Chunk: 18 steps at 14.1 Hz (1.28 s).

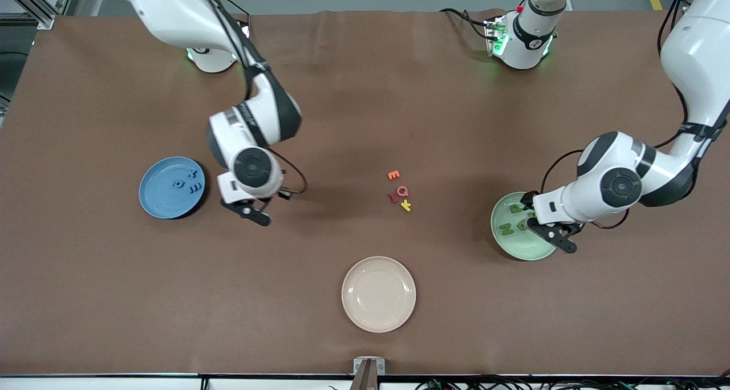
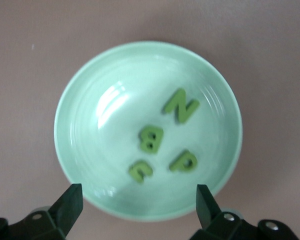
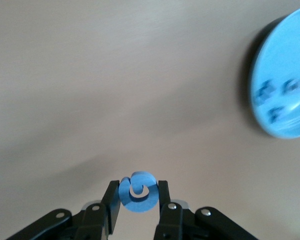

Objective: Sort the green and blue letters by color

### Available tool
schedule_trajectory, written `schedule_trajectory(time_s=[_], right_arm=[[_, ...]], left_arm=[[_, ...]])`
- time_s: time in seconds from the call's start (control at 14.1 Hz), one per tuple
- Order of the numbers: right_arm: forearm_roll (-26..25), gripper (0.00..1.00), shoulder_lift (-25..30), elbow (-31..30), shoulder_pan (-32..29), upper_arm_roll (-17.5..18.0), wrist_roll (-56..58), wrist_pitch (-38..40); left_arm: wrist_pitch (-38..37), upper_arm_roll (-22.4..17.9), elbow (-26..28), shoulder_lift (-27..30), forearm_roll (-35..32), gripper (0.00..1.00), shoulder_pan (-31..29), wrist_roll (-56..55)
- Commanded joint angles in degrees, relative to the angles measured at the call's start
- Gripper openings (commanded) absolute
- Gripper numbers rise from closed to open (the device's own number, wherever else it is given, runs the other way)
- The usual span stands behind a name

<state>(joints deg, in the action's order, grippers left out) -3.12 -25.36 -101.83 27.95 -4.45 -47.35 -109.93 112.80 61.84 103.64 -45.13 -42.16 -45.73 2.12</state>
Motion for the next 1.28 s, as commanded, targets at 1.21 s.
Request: schedule_trajectory(time_s=[1.21], right_arm=[[-4.1,0.01,19.0,-39.5,-31.9,1.2,40.6,-31.1]], left_arm=[[-20.0,29.6,-1.6,1.5,4.6,1.0,-28.3,-26.9]])
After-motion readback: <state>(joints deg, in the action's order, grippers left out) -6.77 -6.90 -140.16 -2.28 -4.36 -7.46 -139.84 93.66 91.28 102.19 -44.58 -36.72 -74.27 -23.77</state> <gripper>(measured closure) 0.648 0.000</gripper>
